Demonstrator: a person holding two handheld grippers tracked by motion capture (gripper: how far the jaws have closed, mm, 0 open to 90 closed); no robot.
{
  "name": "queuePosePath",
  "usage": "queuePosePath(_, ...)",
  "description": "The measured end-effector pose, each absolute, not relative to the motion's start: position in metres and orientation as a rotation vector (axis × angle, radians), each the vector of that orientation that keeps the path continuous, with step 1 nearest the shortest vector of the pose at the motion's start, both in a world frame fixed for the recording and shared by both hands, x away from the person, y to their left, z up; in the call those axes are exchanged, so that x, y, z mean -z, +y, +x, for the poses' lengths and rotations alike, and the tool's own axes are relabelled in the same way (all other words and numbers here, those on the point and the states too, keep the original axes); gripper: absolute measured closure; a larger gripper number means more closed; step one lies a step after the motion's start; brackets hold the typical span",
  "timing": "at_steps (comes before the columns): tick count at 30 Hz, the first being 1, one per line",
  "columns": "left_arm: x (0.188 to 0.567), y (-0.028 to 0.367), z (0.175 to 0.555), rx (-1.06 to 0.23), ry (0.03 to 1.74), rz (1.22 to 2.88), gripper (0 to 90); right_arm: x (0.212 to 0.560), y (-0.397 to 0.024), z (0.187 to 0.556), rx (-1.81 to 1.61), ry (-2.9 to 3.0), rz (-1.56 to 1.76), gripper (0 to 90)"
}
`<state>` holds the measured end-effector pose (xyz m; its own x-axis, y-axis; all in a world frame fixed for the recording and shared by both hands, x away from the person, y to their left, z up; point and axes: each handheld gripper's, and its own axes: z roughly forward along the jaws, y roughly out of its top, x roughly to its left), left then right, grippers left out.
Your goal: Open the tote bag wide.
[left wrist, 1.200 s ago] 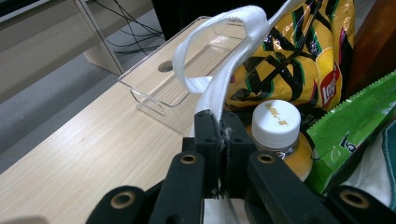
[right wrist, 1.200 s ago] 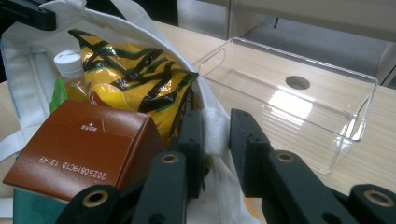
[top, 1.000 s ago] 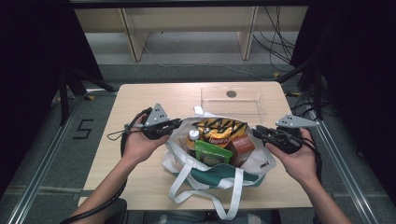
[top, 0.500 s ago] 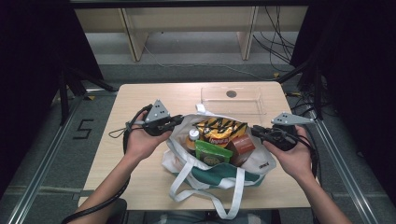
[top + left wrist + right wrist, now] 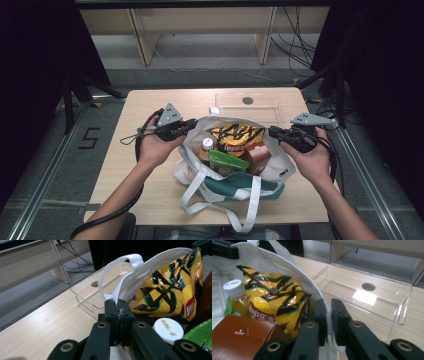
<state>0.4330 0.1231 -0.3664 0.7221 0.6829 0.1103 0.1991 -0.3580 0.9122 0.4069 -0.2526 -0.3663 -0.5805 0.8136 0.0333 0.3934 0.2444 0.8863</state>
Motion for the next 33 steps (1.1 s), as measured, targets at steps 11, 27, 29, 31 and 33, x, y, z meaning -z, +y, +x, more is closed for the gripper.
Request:
queuePosePath(11, 0.393, 0.117, 0.449, -0.584, 0.725, 1.998, 87.6, 0.387, -0.251, 0.424, -1.292, 2.092, 1.202, 83.8)
queuePosePath(27, 0.429, 0.111, 0.467, -0.553, 0.743, 2.076, 87.6, 0.424, -0.252, 0.442, -1.210, 2.139, 1.236, 83.7)
queuePosePath(29, 0.433, 0.111, 0.469, -0.558, 0.749, 2.083, 87.6, 0.426, -0.251, 0.444, -1.210, 2.143, 1.244, 83.8)
queuePosePath(31, 0.437, 0.112, 0.470, -0.566, 0.744, 2.094, 87.6, 0.429, -0.250, 0.445, -1.182, 2.148, 1.238, 83.9)
queuePosePath(33, 0.440, 0.112, 0.471, -0.575, 0.734, 2.105, 87.6, 0.432, -0.249, 0.447, -1.164, 2.153, 1.233, 84.0)
